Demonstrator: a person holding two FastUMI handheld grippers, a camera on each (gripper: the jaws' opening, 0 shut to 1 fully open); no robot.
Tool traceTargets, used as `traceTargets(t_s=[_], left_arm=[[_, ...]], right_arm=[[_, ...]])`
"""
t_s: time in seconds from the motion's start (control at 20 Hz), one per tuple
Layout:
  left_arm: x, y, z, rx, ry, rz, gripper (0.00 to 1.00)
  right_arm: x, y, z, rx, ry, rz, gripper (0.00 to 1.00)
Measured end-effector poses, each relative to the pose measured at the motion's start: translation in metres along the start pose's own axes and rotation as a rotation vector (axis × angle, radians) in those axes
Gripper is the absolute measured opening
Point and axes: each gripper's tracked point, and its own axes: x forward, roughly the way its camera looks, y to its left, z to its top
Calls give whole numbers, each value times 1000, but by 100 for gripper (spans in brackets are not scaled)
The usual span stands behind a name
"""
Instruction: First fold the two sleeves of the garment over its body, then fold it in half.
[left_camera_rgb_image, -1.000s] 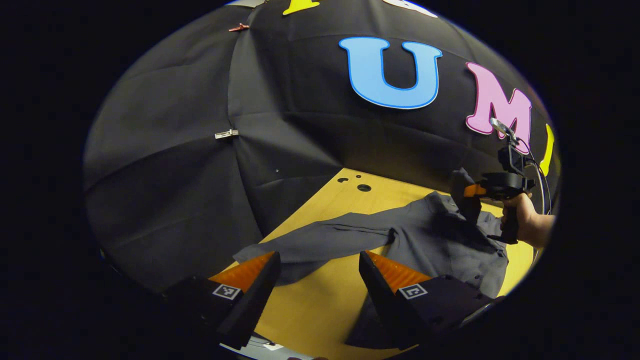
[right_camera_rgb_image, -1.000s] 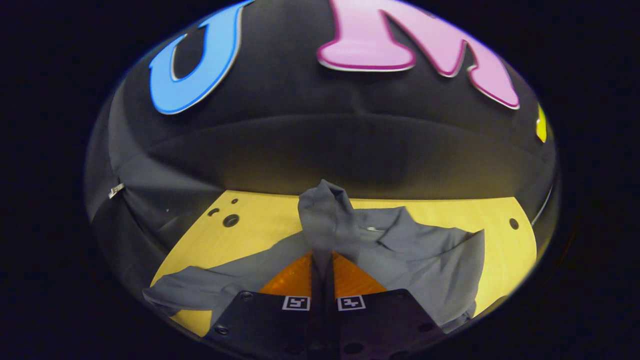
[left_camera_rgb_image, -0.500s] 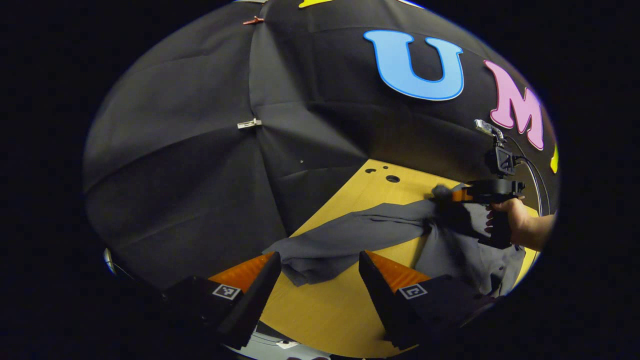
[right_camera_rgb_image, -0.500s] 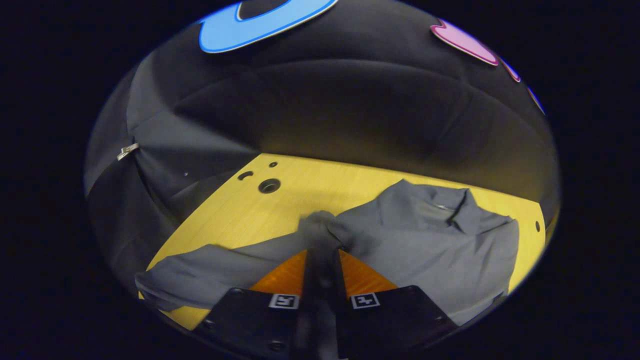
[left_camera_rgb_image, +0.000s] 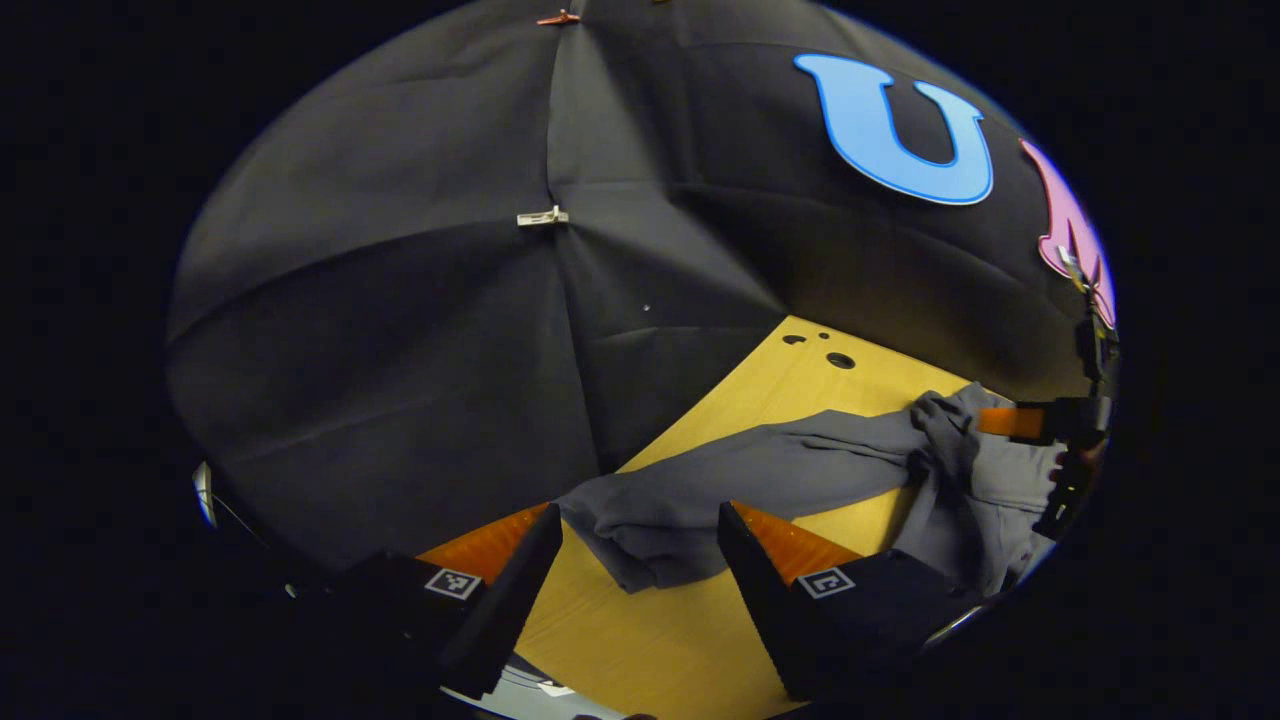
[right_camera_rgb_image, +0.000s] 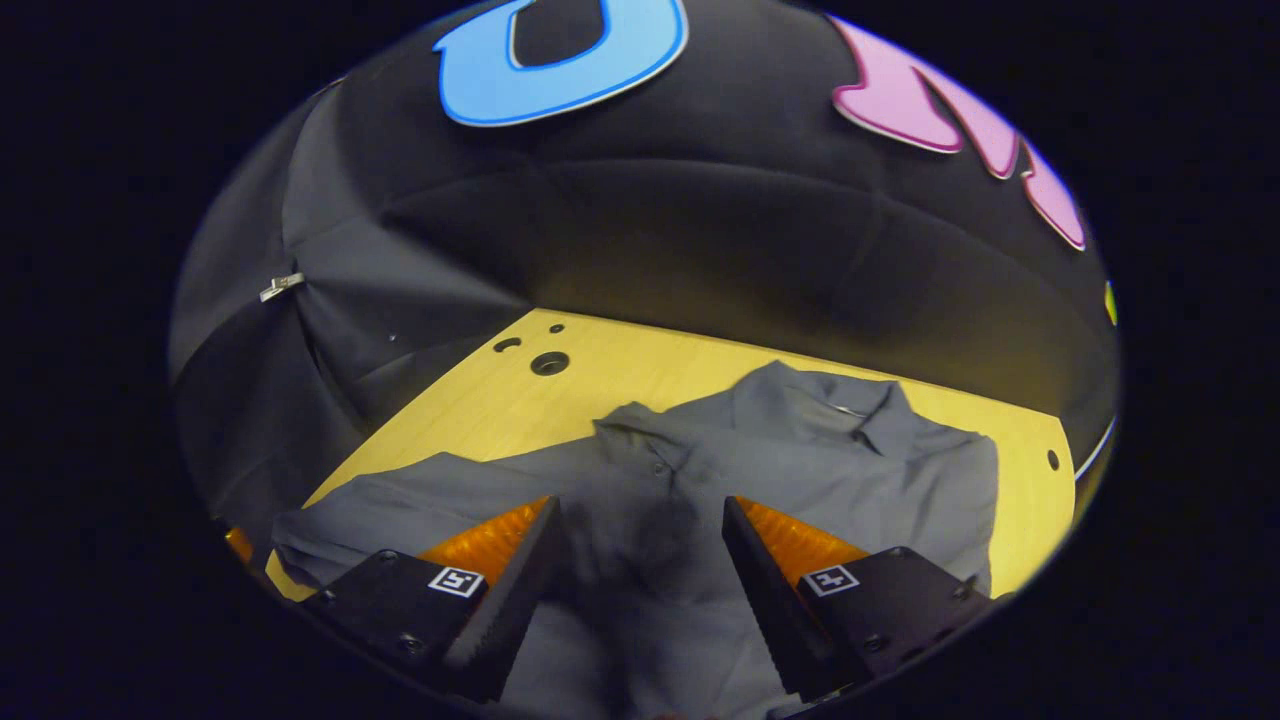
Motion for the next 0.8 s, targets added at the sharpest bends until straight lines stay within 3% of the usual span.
traceTargets(t_s=[0.45, 0.65, 0.8], left_arm=[[82, 3, -36, -9, 119, 59, 99], [96, -2, -59, -4, 199, 45, 98], [96, -6, -53, 30, 186, 19, 98]], right_arm=[[-103, -129, -10, 38, -42, -201, 99], [-151, -168, -17, 68, -76, -278, 99], [-182, -187, -32, 60, -75, -324, 99]])
